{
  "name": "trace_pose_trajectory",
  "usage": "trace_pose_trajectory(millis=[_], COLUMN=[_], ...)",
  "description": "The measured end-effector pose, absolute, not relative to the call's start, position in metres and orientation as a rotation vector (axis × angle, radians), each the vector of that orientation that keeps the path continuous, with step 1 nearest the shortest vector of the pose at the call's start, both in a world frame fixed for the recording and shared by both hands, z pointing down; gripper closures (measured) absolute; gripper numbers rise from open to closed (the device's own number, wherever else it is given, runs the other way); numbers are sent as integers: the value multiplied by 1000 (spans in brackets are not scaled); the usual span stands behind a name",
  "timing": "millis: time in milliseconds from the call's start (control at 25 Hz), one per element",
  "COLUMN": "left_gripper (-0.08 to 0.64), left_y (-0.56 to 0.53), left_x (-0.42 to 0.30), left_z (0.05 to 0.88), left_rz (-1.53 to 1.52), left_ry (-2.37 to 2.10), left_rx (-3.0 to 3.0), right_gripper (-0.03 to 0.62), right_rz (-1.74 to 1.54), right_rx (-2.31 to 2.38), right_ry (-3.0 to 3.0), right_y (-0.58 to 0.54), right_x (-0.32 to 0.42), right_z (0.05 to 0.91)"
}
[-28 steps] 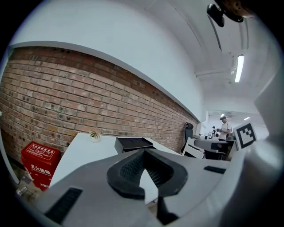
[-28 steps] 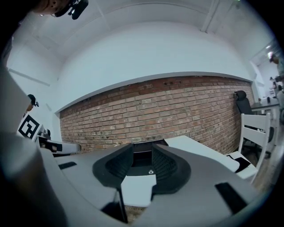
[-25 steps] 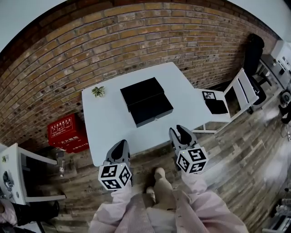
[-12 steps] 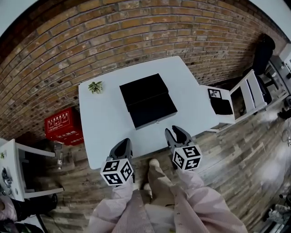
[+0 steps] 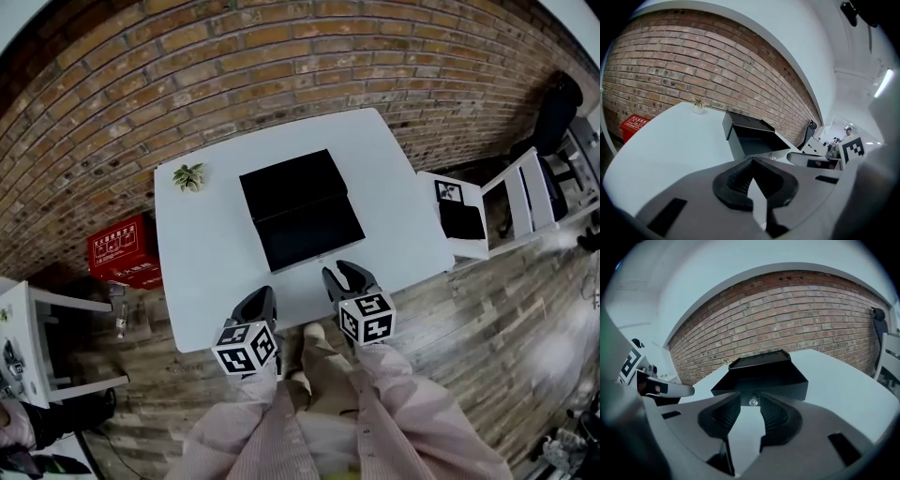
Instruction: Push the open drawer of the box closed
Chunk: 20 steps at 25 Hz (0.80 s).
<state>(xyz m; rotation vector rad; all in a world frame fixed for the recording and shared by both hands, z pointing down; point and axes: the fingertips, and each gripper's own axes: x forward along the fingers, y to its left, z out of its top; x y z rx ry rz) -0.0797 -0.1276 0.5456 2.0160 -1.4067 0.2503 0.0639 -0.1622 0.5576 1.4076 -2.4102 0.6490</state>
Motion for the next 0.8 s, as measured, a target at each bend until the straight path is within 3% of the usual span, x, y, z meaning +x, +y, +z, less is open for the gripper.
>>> trace_pose_trajectory(millis=[800], left_gripper=[566], left_y=[-136], left_x=[-71], left_z=[571], left_rz=[272], left_ry=[-1385], left_rx=[1927], right_gripper=[479], right_rz=[727], right_rx=[1306], right_ry=[-2240], right_y=[-189], right_x=[41], right_z=[605])
